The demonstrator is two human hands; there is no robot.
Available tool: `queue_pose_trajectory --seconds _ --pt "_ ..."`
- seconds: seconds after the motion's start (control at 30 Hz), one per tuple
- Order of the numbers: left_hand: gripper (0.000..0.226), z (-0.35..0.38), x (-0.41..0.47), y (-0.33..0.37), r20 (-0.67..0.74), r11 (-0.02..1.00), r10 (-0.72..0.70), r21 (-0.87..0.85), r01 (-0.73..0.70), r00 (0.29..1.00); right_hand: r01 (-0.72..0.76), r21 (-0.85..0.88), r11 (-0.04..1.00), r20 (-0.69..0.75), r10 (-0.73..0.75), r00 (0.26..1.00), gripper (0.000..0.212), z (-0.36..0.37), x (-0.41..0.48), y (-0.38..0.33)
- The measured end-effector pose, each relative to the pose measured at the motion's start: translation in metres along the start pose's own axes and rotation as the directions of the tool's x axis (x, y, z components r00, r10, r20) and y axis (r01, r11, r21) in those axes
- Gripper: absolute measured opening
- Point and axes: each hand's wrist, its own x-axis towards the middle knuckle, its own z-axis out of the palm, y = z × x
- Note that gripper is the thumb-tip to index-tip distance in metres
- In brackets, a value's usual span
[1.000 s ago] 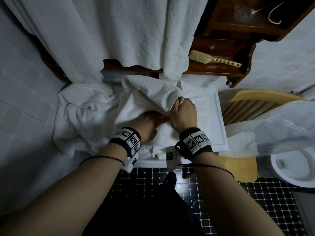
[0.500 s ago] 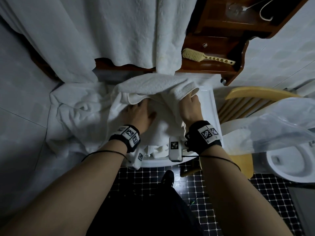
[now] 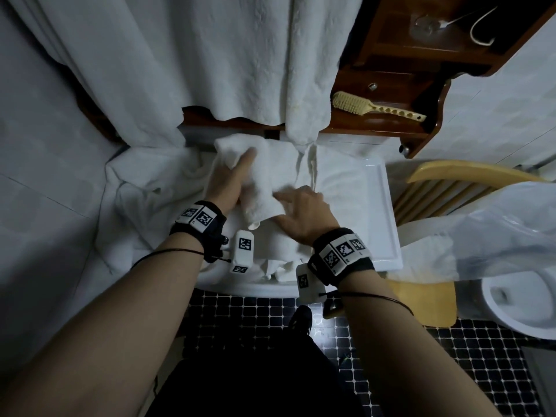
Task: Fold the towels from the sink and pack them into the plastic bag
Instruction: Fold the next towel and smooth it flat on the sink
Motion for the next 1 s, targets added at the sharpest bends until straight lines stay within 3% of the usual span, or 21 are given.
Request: queue_pose_trajectory --seconds 0.07,0.13,0.2,0.27,0.37,0.43,0.5,0.53,0.6,0.63,0.67,0.7,0.77,0.83,0.9,1.0 --pt "0.050 0.001 0.001 -0.003 0.049 0.999 -0.042 -0.001 0.042 0.998 -0.001 -0.115 0.993 0.034 0.005 0.999 0.093 0.001 -0.002 -0.002" --pt "0.040 -0.002 0.004 -0.004 -0.025 0.996 -0.091 -0.005 0.091 0.996 0.028 -0.176 0.984 0.071 -0.016 0.997 0.106 0.002 -0.003 -0.002" --pt "0.040 -0.011 0.006 -0.003 -0.158 0.992 -0.059 0.097 0.075 0.986 0.059 -0.158 0.986 0.087 -0.046 0.995 0.107 0.002 -0.003 0.001" --pt "0.054 -0.022 0.008 -0.006 -0.264 0.939 0.065 0.342 0.030 0.962 0.042 -0.063 0.997 0.063 -0.038 0.997 0.100 -0.002 -0.003 0.001" --pt "0.055 -0.028 0.006 -0.016 -0.305 0.748 0.183 0.660 0.069 0.935 -0.015 0.059 0.998 0.004 0.015 1.000 0.092 -0.001 -0.002 0.002" --pt "0.052 -0.024 0.004 -0.018 -0.310 0.691 0.196 0.717 0.092 0.930 0.018 0.094 0.995 -0.036 -0.014 0.999 0.075 0.004 0.001 0.007" --pt "0.065 -0.023 0.004 -0.018 -0.287 0.715 0.142 0.692 0.102 0.947 0.106 0.183 0.977 -0.194 -0.069 0.978 0.054 0.010 0.003 0.019" --pt "0.073 -0.025 0.005 -0.017 -0.281 0.732 0.107 0.671 0.116 0.954 0.105 0.241 0.965 -0.314 -0.025 0.949 0.054 0.014 0.005 0.026" --pt "0.075 -0.027 0.006 -0.012 -0.323 0.733 0.102 0.664 0.148 0.941 -0.050 0.328 0.943 -0.532 0.228 0.815 0.057 0.016 0.006 0.040" --pt "0.077 -0.024 0.005 -0.009 -0.387 0.708 0.136 0.682 0.184 0.912 -0.190 0.349 0.918 -0.567 0.368 0.737 0.059 0.016 0.005 0.046" --pt "0.080 -0.018 0.002 -0.007 -0.455 0.669 0.201 0.711 0.218 0.868 -0.322 0.354 0.878 -0.523 0.471 0.710 0.061 0.016 0.004 0.052" --pt "0.079 -0.010 -0.004 -0.003 -0.488 0.633 0.295 0.744 0.214 0.821 -0.402 0.341 0.850 -0.425 0.521 0.741 0.062 0.018 0.002 0.055" --pt "0.066 0.012 -0.013 0.001 -0.345 0.543 0.545 0.840 -0.009 0.764 -0.421 0.285 0.861 -0.223 0.486 0.845 0.057 0.021 -0.003 0.058" --pt "0.053 0.035 -0.016 -0.003 -0.005 0.398 0.660 0.850 -0.344 0.751 -0.375 0.214 0.902 -0.208 0.417 0.885 0.050 0.023 -0.007 0.059" --pt "0.044 0.058 -0.018 -0.007 0.303 0.355 0.560 0.753 -0.554 0.771 -0.350 0.168 0.922 -0.254 0.384 0.888 0.047 0.022 -0.001 0.063" --pt "0.049 0.085 -0.021 -0.023 0.536 0.257 0.332 0.740 -0.621 0.776 -0.325 0.181 0.928 -0.308 0.367 0.878 0.054 0.023 0.006 0.083"
